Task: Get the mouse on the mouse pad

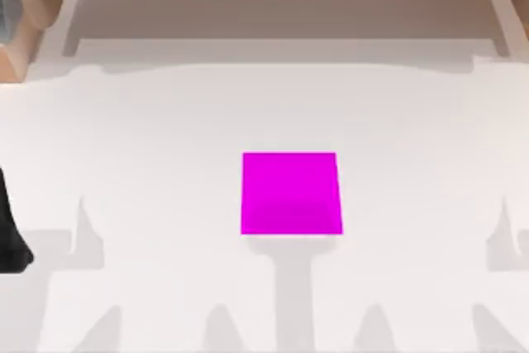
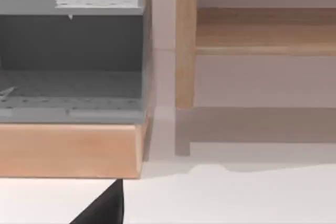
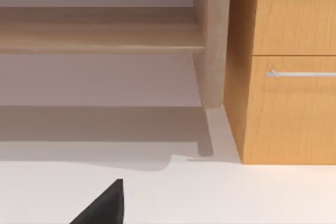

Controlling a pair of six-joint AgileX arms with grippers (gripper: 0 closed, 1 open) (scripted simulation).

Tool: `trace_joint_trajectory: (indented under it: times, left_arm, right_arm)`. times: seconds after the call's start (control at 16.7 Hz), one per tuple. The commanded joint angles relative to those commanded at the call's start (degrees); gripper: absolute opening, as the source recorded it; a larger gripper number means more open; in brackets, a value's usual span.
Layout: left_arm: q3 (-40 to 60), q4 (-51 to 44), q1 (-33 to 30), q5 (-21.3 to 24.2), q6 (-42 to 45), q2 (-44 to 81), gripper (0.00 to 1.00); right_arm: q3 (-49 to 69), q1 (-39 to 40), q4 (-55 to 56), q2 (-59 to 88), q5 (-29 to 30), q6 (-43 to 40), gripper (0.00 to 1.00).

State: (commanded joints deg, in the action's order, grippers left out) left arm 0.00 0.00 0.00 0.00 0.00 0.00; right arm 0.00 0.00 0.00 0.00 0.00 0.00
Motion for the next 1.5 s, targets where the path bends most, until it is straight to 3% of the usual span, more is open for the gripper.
trace_joint_trajectory:
  times: [0.24, 0.48, 1.08, 1.5]
  left_arm:
    - [1.8, -1.6, 0.6, 0.0, -0.3, 1.9, 1.0]
    - [11.2, -9.9, 3.6, 0.1, -1.8, 12.9, 1.0]
    - [46.5, -43.1, 15.4, 0.0, -7.5, 67.0, 1.0]
    - [64.7, -59.4, 21.5, 0.0, -10.6, 92.1, 1.0]
  right_arm:
    - [0.0, 0.0, 0.0, 0.0, 0.0, 0.0, 1.0]
    - [0.0, 0.0, 0.0, 0.0, 0.0, 0.0, 1.0]
    - [0.0, 0.0, 0.0, 0.0, 0.0, 0.0, 1.0]
    - [0.0, 0.0, 0.0, 0.0, 0.0, 0.0, 1.0]
